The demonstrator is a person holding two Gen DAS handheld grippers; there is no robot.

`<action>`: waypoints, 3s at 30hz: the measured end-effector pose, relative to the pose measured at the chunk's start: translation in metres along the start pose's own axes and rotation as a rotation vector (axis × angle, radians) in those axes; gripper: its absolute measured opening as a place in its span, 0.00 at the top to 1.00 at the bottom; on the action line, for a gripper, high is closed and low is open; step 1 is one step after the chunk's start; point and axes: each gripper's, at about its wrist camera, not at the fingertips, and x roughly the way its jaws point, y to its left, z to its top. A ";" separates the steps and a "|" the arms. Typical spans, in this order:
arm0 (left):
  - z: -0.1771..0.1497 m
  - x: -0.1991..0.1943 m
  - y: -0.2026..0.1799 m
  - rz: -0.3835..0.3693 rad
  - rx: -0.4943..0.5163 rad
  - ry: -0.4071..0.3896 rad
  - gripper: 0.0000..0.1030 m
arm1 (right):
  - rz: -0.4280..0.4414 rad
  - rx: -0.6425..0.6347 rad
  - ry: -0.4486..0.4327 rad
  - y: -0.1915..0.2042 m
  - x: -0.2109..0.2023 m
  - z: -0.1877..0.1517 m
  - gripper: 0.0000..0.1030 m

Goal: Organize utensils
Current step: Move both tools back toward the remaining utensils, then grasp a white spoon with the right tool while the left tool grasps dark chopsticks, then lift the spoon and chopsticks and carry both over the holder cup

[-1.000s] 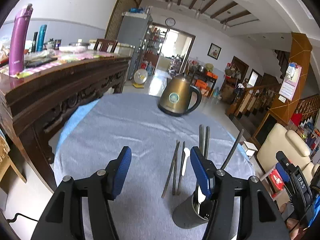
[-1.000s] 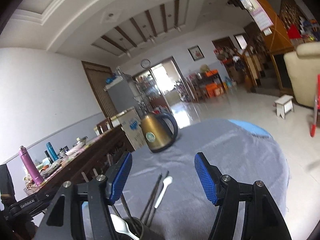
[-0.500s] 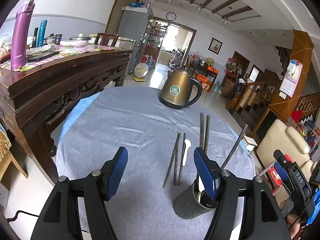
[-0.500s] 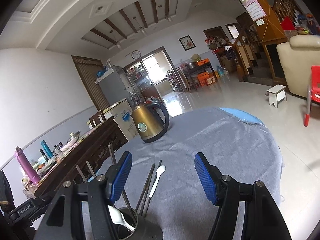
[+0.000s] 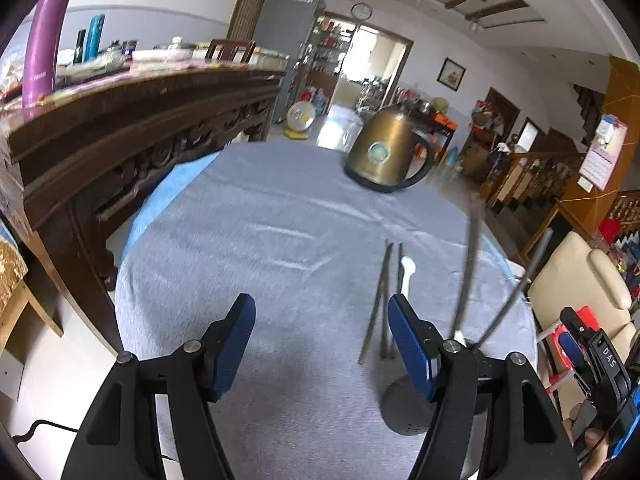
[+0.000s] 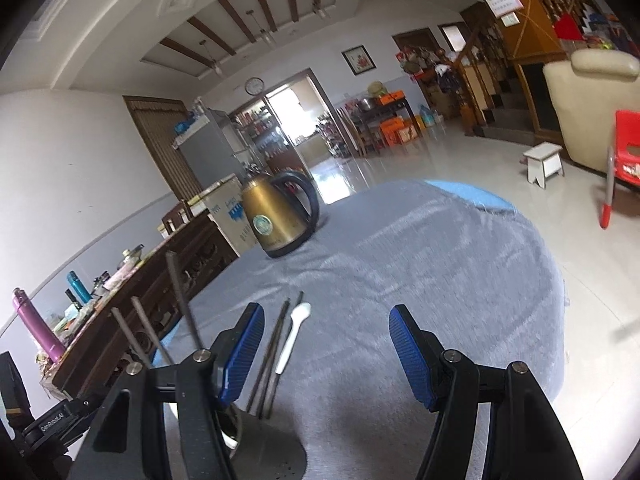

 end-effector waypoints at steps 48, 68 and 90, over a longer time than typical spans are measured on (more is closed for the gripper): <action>0.071 0.242 -0.055 -0.070 0.328 0.282 0.36 | -0.078 -0.451 0.702 0.078 0.315 -0.002 0.67; 0.069 0.319 -0.133 -0.144 0.407 0.455 0.94 | -0.023 -0.302 0.584 0.008 0.283 0.035 0.67; 0.121 0.180 -0.059 -0.147 0.184 0.132 0.95 | 0.048 -0.206 0.163 0.013 0.148 0.062 0.67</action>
